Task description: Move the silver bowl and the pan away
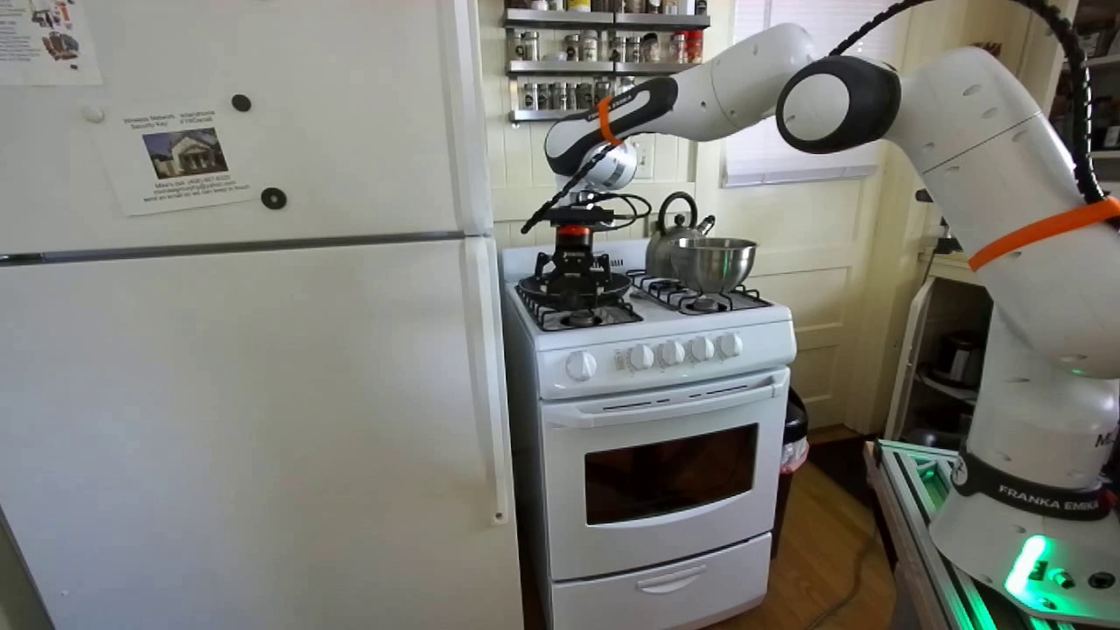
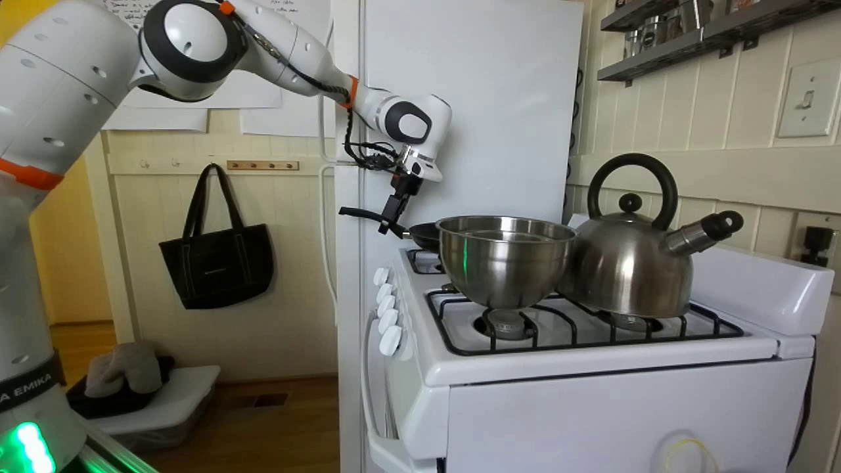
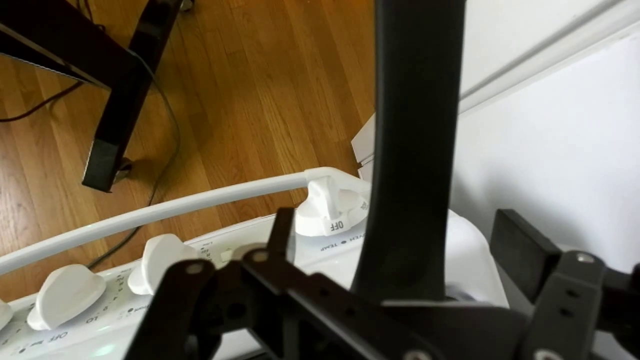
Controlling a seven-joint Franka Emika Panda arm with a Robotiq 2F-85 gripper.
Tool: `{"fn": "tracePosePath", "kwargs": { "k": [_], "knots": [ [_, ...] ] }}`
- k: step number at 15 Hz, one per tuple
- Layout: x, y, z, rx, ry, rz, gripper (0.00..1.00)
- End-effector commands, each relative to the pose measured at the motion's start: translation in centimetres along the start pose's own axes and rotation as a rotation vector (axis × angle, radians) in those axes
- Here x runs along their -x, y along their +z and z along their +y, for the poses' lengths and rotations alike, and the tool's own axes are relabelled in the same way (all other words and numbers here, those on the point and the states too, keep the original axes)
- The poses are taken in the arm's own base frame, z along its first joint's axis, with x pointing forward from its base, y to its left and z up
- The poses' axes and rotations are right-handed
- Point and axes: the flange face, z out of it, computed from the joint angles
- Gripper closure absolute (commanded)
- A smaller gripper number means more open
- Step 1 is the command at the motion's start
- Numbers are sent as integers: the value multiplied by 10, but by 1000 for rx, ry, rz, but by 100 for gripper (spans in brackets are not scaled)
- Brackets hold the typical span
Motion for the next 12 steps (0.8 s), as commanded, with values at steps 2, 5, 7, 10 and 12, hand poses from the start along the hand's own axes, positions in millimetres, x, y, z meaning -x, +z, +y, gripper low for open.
{"fn": "tracePosePath", "kwargs": {
  "k": [2, 5, 7, 10, 12],
  "knots": [
    [-4, -1, -3, -26, -2, 28, 0],
    [-8, 0, -10, -49, -25, 75, 0],
    [-8, 3, -13, -41, -52, 100, 0],
    [-10, 7, -11, 7, -101, 127, 0],
    [-14, 8, -9, 26, -120, 154, 0]
  ]
}}
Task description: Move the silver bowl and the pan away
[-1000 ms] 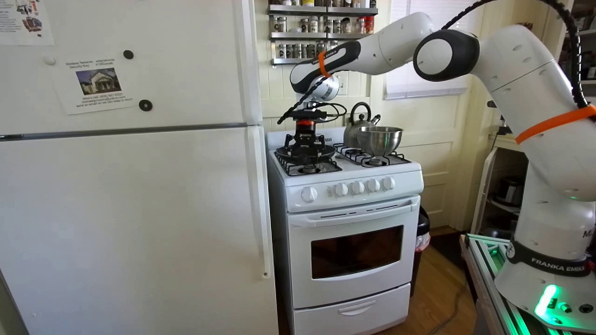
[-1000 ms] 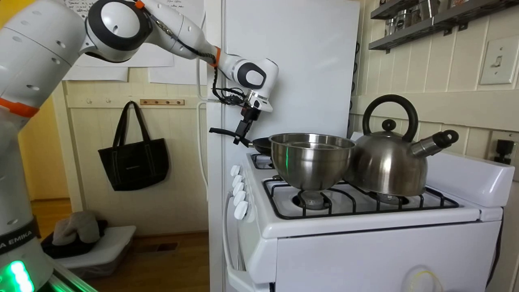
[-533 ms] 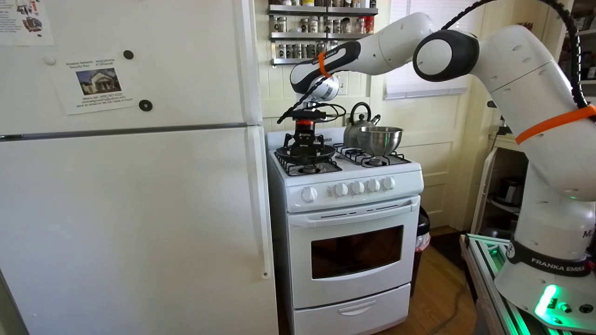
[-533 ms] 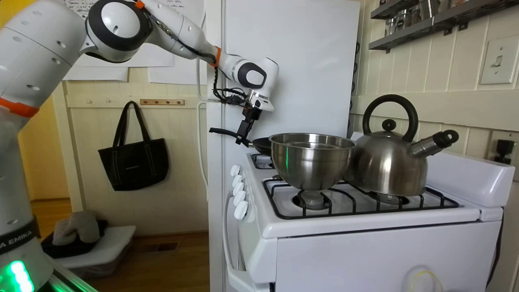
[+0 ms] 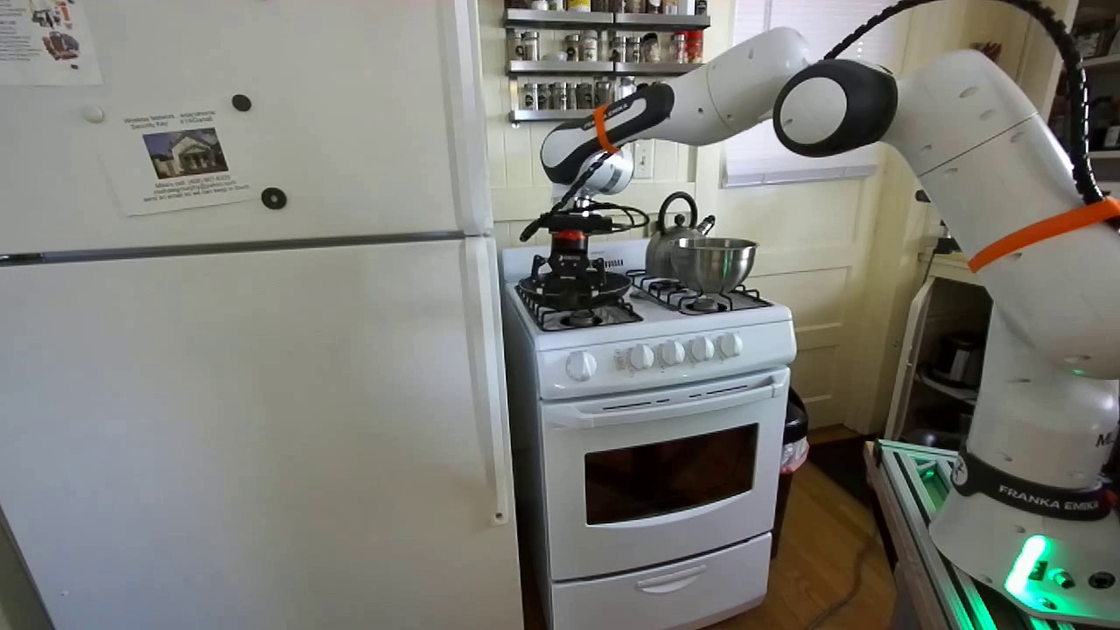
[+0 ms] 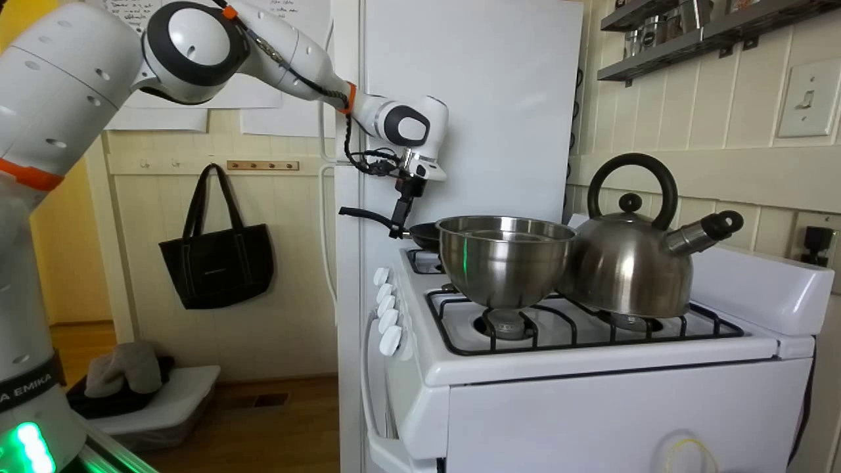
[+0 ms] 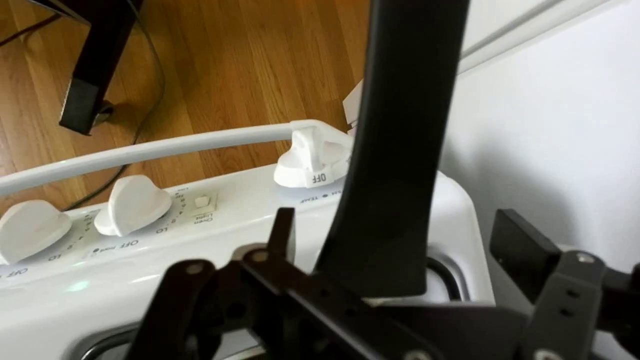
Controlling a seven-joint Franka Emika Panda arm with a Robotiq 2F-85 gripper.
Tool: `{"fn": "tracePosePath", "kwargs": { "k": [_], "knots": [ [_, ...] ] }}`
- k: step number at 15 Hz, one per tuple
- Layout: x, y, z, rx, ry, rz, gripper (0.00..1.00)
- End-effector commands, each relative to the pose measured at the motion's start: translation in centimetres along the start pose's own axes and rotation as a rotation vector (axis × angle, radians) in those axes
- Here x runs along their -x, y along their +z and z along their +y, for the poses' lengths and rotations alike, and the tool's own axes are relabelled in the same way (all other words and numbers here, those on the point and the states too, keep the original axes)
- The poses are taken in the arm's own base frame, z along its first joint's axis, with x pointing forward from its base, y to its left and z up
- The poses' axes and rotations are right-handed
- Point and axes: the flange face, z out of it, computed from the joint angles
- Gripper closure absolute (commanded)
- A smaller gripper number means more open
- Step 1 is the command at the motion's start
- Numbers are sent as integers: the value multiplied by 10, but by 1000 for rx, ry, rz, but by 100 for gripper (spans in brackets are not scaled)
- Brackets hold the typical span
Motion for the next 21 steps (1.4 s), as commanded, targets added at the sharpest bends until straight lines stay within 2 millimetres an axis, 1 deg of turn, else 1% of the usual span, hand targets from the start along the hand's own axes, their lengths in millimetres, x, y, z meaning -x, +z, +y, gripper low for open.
{"fn": "tracePosePath", "kwargs": {
  "k": [1, 3, 5, 6, 7, 8, 9, 11, 13, 14, 17, 19, 21],
  "knots": [
    [-7, 5, 1, 32, -46, 55, 0],
    [-9, 4, 0, 18, -49, 68, 1],
    [-9, 5, -2, 7, -52, 67, 7],
    [-9, 6, -2, 4, -55, 69, 17],
    [-9, 6, -3, 3, -56, 70, 32],
    [-10, 7, -3, 3, -57, 74, 33],
    [-10, 7, -3, 3, -58, 75, 40],
    [-10, 5, -3, 2, -58, 79, 57],
    [-10, 3, -4, 1, -60, 86, 71],
    [-11, 1, -4, 3, -63, 92, 73],
    [-9, -1, -4, 27, -94, 96, 73],
    [-9, -9, -5, 31, -131, 121, 73],
    [-12, -23, -9, -3, -147, 144, 73]
  ]
}}
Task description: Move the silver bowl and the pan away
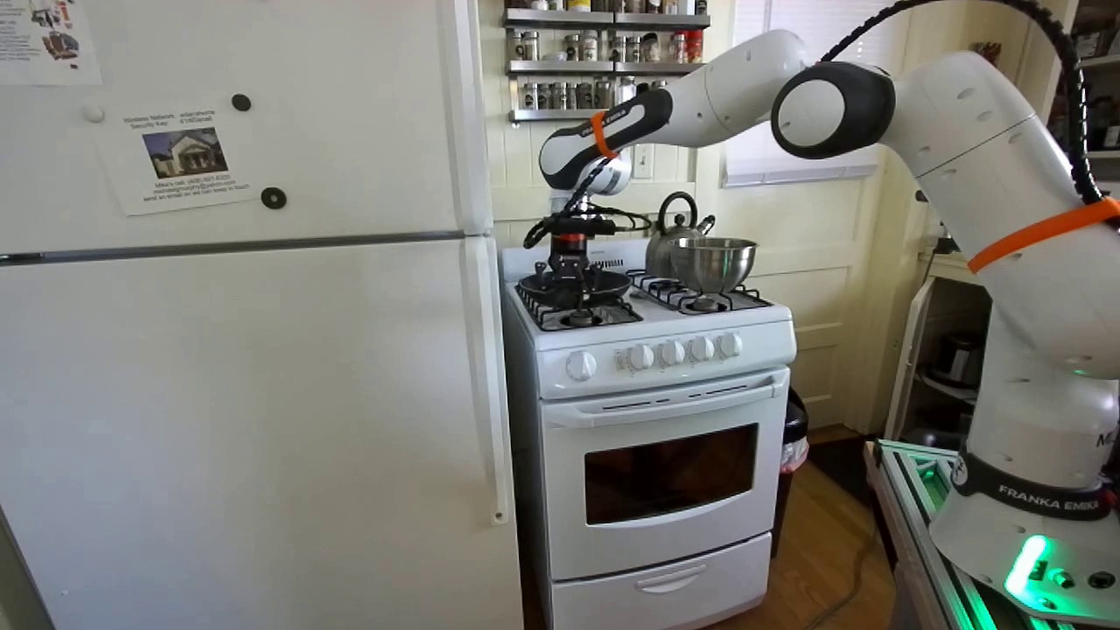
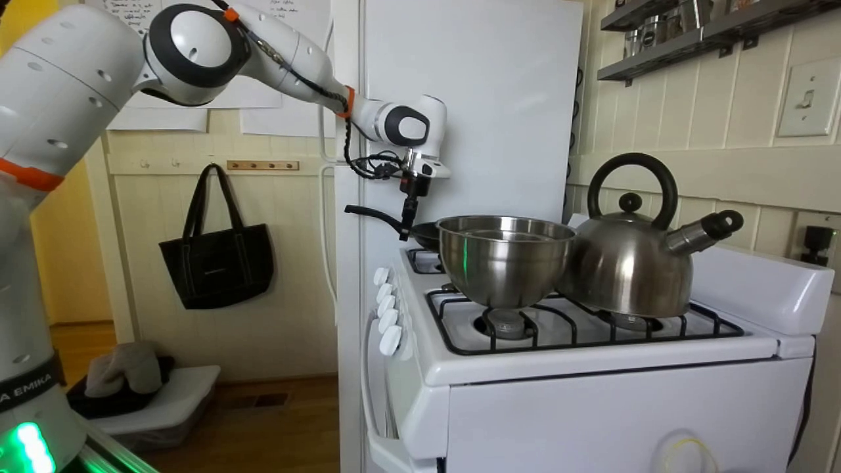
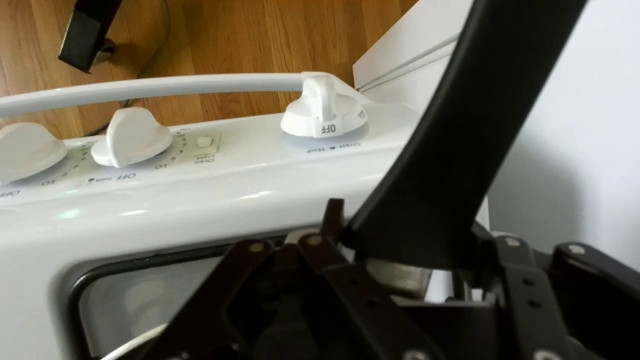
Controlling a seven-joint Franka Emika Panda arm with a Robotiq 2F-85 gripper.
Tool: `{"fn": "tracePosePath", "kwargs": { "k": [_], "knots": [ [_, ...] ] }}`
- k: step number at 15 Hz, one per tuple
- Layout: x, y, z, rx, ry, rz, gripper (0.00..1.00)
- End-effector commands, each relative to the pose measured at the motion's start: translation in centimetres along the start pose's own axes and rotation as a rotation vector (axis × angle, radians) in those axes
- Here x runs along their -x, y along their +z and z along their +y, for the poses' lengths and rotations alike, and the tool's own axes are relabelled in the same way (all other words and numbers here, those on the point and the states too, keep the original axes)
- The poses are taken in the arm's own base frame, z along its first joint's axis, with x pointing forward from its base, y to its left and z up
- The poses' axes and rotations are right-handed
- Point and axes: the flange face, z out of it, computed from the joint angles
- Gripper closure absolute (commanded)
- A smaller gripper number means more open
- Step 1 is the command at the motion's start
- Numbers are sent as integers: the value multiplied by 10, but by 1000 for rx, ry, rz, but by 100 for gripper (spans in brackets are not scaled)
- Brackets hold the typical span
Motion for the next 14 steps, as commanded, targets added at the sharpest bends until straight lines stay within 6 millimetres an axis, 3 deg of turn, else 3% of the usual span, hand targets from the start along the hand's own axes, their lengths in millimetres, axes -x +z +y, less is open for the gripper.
{"fn": "tracePosePath", "kwargs": {
  "k": [1, 7, 14],
  "knots": [
    [-10, -29, -7, -50, -46, 64, 73],
    [-30, -71, -11, -112, -32, 155, 73],
    [-37, -84, -27, -153, -52, 358, 73]
  ]
}}
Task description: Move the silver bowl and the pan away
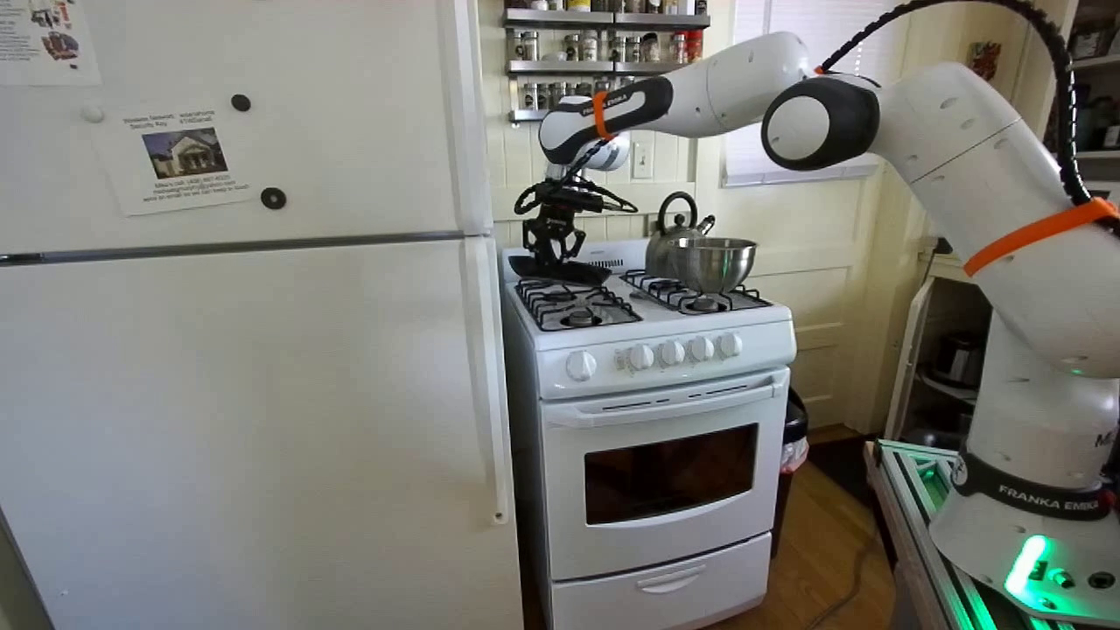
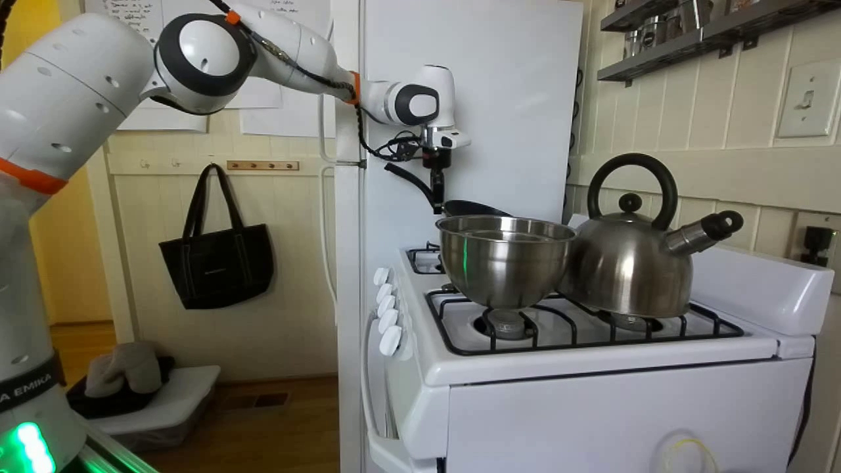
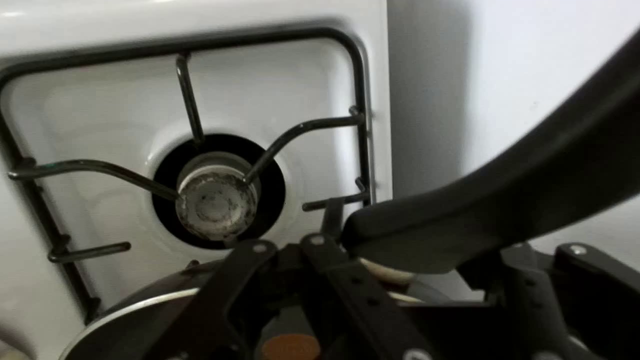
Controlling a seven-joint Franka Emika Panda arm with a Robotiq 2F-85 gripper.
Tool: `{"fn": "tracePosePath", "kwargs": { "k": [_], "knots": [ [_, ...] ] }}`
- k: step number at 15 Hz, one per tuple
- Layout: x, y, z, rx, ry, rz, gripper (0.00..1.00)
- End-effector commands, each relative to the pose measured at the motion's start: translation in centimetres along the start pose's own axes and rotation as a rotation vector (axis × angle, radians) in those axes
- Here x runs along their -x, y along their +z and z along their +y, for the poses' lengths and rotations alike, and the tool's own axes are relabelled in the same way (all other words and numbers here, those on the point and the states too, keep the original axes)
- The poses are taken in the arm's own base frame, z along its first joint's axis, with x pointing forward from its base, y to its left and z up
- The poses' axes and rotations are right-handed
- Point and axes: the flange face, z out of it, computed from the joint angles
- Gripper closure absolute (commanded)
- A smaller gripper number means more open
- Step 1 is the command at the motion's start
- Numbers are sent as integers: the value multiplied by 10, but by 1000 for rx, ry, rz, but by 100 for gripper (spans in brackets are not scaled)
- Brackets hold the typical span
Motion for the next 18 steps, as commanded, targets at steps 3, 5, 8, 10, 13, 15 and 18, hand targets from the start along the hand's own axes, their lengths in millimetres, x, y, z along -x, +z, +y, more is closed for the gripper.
{"fn": "tracePosePath", "kwargs": {
  "k": [3, 5, 8, 10, 13, 15, 18],
  "knots": [
    [-6, -3, -22, -21, -63, 224, 73],
    [-7, 0, -27, -17, -92, 295, 73],
    [-9, 8, -27, 16, -128, 385, 73],
    [-12, 12, -21, 51, -145, 423, 73],
    [-21, 15, -11, 109, -149, 464, 73],
    [-24, 19, -3, 154, -157, 460, 73],
    [-18, 28, 5, 179, -131, 305, 73]
  ]
}}
